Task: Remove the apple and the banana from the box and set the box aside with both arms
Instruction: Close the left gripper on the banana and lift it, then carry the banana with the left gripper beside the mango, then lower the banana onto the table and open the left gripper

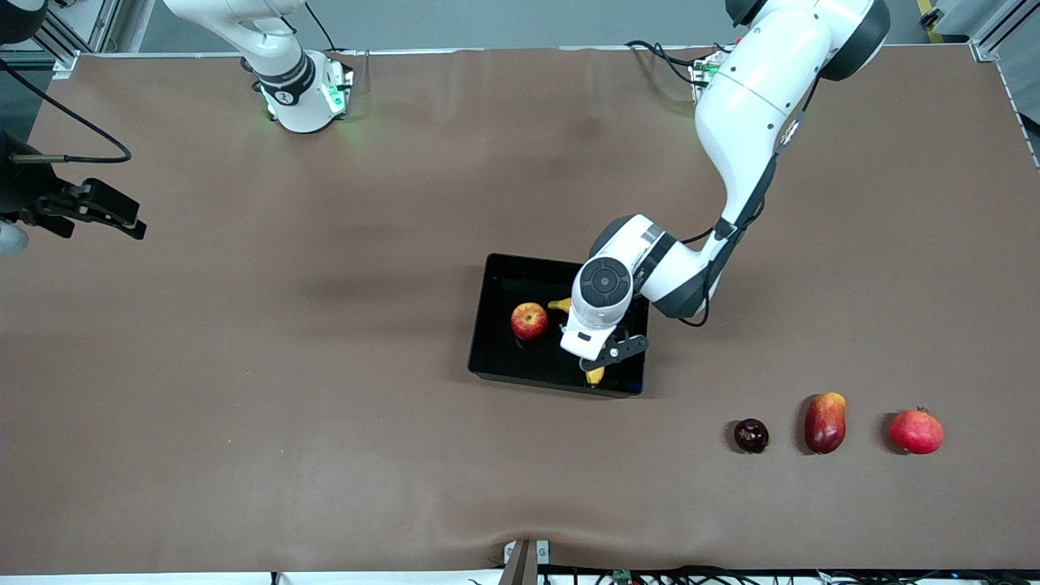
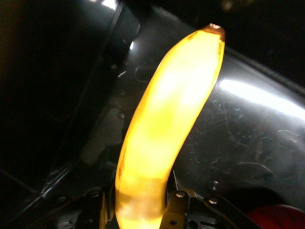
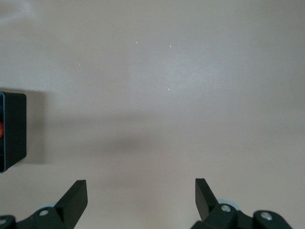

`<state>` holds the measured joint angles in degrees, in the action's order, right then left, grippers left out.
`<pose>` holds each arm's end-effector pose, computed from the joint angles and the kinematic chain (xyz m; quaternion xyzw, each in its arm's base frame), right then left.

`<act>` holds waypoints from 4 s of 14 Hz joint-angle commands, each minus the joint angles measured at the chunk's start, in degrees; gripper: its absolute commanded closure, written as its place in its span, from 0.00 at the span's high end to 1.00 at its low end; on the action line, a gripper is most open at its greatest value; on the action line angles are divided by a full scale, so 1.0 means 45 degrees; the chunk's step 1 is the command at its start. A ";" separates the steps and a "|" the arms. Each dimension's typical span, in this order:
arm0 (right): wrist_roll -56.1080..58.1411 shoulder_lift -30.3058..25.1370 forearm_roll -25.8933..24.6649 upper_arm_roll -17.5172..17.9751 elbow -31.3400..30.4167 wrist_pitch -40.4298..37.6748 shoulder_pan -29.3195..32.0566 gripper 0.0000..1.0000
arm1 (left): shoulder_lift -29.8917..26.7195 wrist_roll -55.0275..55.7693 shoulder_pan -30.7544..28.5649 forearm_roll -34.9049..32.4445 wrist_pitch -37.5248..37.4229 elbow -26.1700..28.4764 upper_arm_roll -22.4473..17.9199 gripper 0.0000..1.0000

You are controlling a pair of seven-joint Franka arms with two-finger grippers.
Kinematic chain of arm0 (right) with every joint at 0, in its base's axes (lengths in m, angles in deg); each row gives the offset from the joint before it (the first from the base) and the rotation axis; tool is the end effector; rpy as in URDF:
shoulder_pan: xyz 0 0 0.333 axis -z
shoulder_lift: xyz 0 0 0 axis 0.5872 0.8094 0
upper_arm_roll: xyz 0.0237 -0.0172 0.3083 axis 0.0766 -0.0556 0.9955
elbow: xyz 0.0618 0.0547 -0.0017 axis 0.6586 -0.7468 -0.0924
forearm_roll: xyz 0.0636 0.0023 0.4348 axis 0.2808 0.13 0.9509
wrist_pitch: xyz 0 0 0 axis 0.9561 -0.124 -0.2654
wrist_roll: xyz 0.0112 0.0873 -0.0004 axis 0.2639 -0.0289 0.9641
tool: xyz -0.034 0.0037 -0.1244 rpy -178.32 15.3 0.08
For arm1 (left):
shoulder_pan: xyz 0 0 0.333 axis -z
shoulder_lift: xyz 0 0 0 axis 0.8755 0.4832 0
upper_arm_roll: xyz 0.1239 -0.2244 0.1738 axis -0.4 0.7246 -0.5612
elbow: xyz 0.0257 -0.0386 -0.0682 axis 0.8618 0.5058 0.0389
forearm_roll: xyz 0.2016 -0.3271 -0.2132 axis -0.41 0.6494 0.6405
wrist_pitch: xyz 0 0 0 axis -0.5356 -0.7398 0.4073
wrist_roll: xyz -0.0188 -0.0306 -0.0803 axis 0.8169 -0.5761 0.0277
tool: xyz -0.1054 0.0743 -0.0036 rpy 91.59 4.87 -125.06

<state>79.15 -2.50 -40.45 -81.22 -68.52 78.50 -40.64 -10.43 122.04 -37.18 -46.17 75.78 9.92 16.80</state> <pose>0.6142 0.0133 0.6106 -0.9997 0.0236 -0.0013 0.0092 0.6024 -0.4280 0.1551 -0.9835 -0.1734 0.0396 0.0327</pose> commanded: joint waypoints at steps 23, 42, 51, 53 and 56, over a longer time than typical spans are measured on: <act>0.0146 -0.0025 -0.0077 0.0102 0.0146 -0.0115 0.0161 1.00 | -0.4355 -0.5672 -0.8126 -0.0099 -0.1442 0.3237 0.0147 0.00; 0.0146 -0.0025 -0.0077 0.0102 0.0146 -0.0115 0.0142 1.00 | -0.1444 -0.6670 -0.9945 -0.1114 0.1902 0.3415 -0.0009 0.82; 0.0146 -0.0006 -0.0077 0.0102 0.0146 -0.0115 0.0084 1.00 | -0.4194 -0.6591 -0.9672 -0.1095 -0.0340 0.3142 0.1335 1.00; 0.0146 -0.0006 -0.0039 0.0102 0.0165 -0.0115 0.0141 1.00 | -0.4606 -0.6553 -0.9652 -0.1095 -0.0714 0.3063 0.2271 1.00; 0.0126 0.0092 0.0098 0.0082 0.0146 -0.0115 0.0220 1.00 | -0.4667 -0.6455 -0.9633 -0.1095 -0.0735 0.3063 0.3755 1.00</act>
<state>79.15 -2.43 -40.45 -81.29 -68.44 78.50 -40.64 -31.42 92.59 -80.22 -49.85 72.61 22.92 30.32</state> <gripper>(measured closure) 0.000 0.000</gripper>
